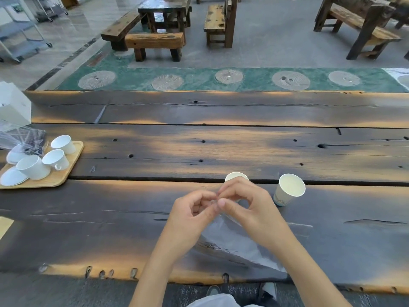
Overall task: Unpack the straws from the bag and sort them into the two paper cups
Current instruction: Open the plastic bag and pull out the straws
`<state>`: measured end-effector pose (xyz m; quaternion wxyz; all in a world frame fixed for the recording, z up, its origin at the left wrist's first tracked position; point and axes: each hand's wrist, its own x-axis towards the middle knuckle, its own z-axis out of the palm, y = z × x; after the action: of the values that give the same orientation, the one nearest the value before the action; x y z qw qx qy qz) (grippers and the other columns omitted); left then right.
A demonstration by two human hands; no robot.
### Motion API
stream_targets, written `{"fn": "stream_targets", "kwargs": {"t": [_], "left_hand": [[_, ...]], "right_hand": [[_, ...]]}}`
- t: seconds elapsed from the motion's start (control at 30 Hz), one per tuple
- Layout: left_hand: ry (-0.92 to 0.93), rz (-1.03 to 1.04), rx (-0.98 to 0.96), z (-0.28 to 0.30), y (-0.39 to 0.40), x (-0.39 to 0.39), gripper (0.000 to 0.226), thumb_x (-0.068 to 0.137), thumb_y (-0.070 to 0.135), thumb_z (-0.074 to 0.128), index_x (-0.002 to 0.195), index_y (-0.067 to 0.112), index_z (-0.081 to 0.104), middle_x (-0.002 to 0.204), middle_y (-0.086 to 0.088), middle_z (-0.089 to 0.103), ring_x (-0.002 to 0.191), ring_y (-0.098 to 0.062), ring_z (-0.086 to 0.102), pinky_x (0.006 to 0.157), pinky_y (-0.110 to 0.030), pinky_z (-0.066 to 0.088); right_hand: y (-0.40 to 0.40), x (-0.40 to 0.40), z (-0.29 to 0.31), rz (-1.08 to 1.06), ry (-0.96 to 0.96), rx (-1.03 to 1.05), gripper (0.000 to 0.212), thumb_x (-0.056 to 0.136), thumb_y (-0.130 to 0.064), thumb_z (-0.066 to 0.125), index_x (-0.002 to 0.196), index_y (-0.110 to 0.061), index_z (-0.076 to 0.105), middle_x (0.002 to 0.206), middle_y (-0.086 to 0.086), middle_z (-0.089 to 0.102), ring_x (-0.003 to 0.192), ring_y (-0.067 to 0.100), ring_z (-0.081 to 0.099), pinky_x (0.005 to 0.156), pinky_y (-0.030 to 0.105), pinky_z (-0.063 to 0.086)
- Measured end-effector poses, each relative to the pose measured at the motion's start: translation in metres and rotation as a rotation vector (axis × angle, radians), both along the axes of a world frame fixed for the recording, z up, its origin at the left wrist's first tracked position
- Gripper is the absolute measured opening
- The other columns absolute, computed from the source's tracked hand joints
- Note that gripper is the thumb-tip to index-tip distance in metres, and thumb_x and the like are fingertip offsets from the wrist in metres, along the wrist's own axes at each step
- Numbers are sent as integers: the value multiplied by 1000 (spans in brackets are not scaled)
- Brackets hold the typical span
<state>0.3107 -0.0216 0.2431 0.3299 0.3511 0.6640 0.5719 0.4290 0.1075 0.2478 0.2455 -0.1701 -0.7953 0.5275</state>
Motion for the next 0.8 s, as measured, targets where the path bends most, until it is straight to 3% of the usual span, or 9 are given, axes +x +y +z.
{"fn": "stream_targets", "kwargs": {"t": [0.07,0.13,0.27,0.4,0.43,0.47,0.53,0.63,0.8], "left_hand": [[54,23,6,-1,-1,-1,10,93,16,68,93,9,74,85,-8,73,79,-7,66,71,-19,51],[46,75,5,-3,-4,-5,13,92,19,66,88,9,74,72,3,70,67,0,60,65,-13,45],[-68,157,33,-11,-9,-15,24,90,38,67,83,15,72,55,3,53,54,-12,45,59,-24,39],[-137,183,58,-15,-12,-21,23,92,32,65,81,13,71,59,-11,45,54,-19,38,59,-29,36],[-161,194,66,-16,-12,-22,23,92,31,65,80,12,71,60,-12,44,53,-18,38,58,-28,36],[-188,213,73,-17,-12,-23,23,92,29,65,79,11,70,61,-12,43,52,-17,37,58,-28,36],[-237,270,86,-20,-12,-25,23,92,26,61,78,9,69,59,-9,43,51,-17,35,57,-26,36],[-296,368,93,-25,-12,-27,22,97,20,57,84,6,68,58,-7,42,50,-16,35,56,-30,35],[-380,527,86,-32,-13,-31,20,98,19,58,91,6,71,63,-4,44,52,-14,39,55,-27,38]], "right_hand": [[9,8,-6,-69,-64,-26,2,86,-23,72,88,-23,72,94,-10,69,97,16,64,87,35,50],[24,24,-18,-204,-138,-63,14,86,-24,74,99,-27,70,102,-11,70,103,9,63,94,31,49],[52,68,-49,-457,-295,-161,41,87,-31,74,125,-26,60,120,-8,65,112,-2,58,89,14,41],[52,92,-79,-303,-336,-570,74,68,-58,81,128,-21,58,110,4,76,105,18,70,101,35,45],[48,92,-85,-284,-308,-616,75,64,-59,83,122,-16,63,103,9,77,101,23,72,100,37,46],[44,90,-89,-281,-278,-642,61,68,-50,84,112,-11,68,97,13,78,95,26,73,97,37,47],[36,83,-91,-327,-224,-642,14,83,-21,76,87,-8,75,82,16,75,79,27,69,83,34,50],[30,74,-90,-353,-147,-617,23,90,-13,66,69,-11,71,65,13,62,62,20,54,63,28,47],[28,65,-73,-427,-46,-495,34,89,-30,63,77,2,64,61,11,46,51,14,37,46,19,32]]}}
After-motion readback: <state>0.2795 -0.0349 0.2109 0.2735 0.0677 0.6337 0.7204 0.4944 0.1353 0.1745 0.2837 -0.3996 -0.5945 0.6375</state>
